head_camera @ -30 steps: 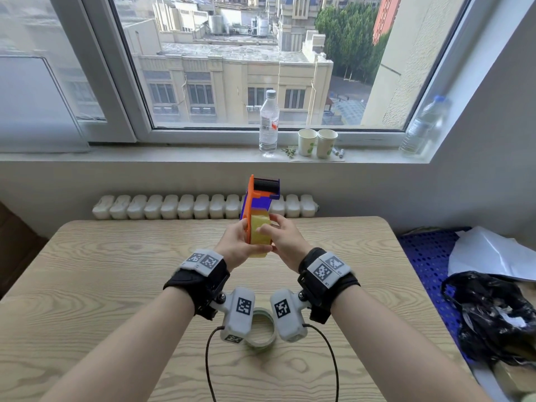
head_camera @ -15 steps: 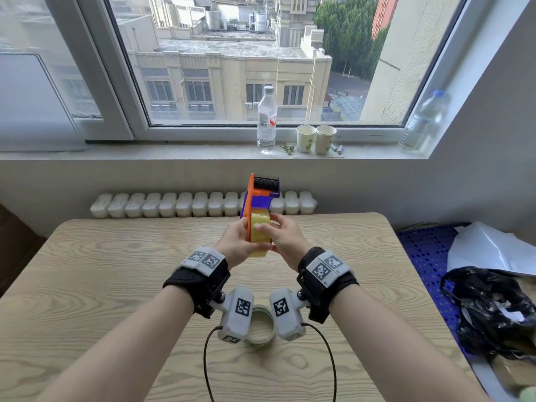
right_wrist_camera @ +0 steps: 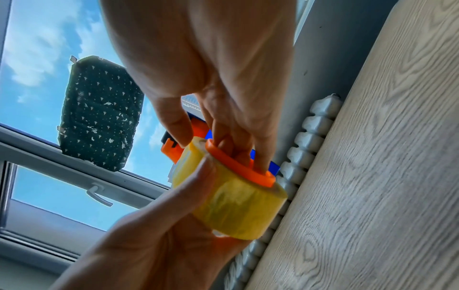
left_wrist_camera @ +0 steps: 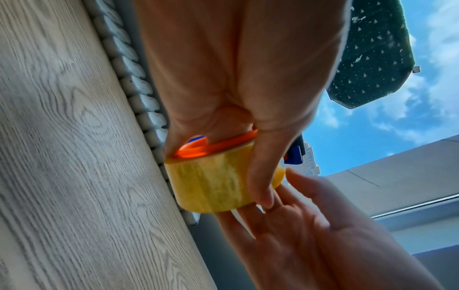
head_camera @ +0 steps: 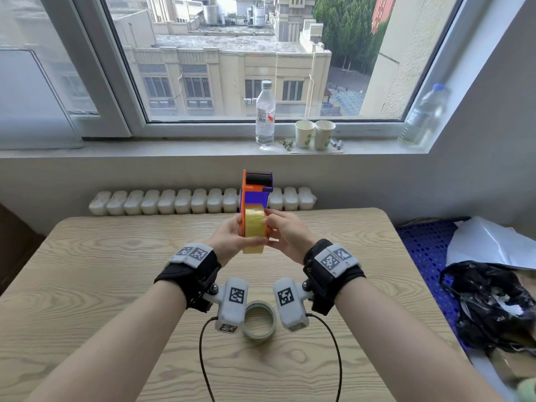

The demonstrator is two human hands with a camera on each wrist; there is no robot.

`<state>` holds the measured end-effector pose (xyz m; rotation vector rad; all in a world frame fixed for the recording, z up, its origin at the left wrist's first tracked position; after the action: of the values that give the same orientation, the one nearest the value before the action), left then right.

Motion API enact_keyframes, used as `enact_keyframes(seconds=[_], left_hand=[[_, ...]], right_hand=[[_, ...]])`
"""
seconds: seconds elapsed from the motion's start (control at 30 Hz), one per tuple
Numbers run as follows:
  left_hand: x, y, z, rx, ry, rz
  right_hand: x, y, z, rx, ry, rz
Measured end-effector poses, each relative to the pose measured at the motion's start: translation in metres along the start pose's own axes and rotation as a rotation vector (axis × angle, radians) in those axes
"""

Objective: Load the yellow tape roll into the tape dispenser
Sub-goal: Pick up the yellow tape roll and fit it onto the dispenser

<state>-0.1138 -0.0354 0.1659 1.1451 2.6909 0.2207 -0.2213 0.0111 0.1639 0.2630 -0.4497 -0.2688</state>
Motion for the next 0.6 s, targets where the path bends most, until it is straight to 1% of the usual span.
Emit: enact_keyframes(seconds=[0.1,0.27,0.37,0.6], left_hand=[[-0.0028,0.0022,-0.0019,-0.009,0.039,0.053],[-0.0054,0.0021,-0.0027,-0.039,0.065,0.116],[-0.0051,0.0033,-0.0036,-0.049,0.059,0.123],[-0.0042,0.0057,-0.0039,-0.054,0.051,0.116]], right_hand=[[0.0001,0.0039,0.0012,-0.011,-0.006,0.066],[0.0005,0.0049,0.0017,-0.048,-0.005,0.091],[0.0021,0.0052,0.0054,-0.064,-0.014,0.069],[0.0031,0.0048,0.0065,-0.041,0.029,0.019]])
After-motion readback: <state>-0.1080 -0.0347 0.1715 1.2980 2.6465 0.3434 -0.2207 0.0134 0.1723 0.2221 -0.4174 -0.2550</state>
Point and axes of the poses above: each hand's wrist, its own y-axis away from the middle knuckle, its own x-axis out of the palm, z = x × y, the point moved 5 cm from there along -y, towards the middle knuckle, and after that the axes turned 9 degrees about -y, right-handed, at the moved point
